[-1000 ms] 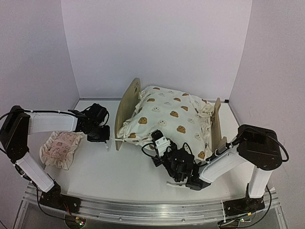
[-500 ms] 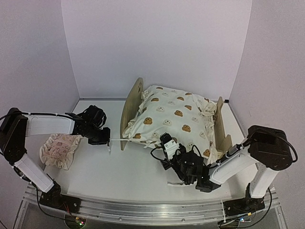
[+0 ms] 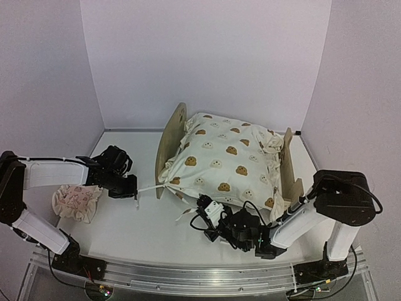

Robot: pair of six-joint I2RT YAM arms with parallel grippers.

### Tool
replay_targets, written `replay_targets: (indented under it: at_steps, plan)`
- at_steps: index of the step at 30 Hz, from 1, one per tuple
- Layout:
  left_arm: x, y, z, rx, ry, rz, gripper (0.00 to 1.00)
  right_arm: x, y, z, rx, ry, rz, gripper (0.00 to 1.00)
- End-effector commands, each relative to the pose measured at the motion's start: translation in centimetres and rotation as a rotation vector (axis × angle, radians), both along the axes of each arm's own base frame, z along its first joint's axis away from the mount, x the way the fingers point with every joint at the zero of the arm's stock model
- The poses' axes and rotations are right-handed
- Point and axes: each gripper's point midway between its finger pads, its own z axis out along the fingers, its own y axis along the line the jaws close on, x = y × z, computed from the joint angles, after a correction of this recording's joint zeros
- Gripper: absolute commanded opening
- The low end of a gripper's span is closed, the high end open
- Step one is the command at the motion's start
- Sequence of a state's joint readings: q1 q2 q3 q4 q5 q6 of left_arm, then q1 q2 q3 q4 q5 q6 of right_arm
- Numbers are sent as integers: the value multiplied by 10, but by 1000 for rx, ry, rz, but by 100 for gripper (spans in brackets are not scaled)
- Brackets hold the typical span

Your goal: Set up the pet bed

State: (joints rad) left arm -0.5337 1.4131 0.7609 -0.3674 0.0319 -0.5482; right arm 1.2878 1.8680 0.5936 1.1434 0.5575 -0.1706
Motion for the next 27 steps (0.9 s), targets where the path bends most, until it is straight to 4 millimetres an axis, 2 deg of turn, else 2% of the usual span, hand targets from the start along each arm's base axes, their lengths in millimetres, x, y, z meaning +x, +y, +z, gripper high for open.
replay_targets:
  at_steps: [1,4,6,10,11,13,16,20,22,27]
  plan:
    - [-5,27,2,71,-2,68,8,-20,15,-12,-16,39,64,11]
    - [-3,30,18,64,-40,79,21,-26,12,-10,-48,36,51,33]
    - [-1,28,31,42,-73,81,36,-27,7,-6,-76,36,26,44]
    - [1,23,62,-20,-154,62,73,-29,-9,2,-158,80,-30,59]
    - [1,23,73,-32,-179,60,80,-28,-17,2,-200,104,-53,62]
    - [2,22,94,-57,-232,51,91,-25,-29,18,-218,149,-111,68]
    - [2,17,130,-106,-314,27,99,-21,-54,40,-238,185,-205,75]
    - [3,5,165,-170,-372,-17,100,-15,-99,75,-262,185,-355,87]
    - [3,-4,178,-202,-394,-50,100,-12,-119,99,-235,180,-415,97]
    - [6,-34,207,-241,-449,-145,99,-2,-166,136,-233,203,-532,98]
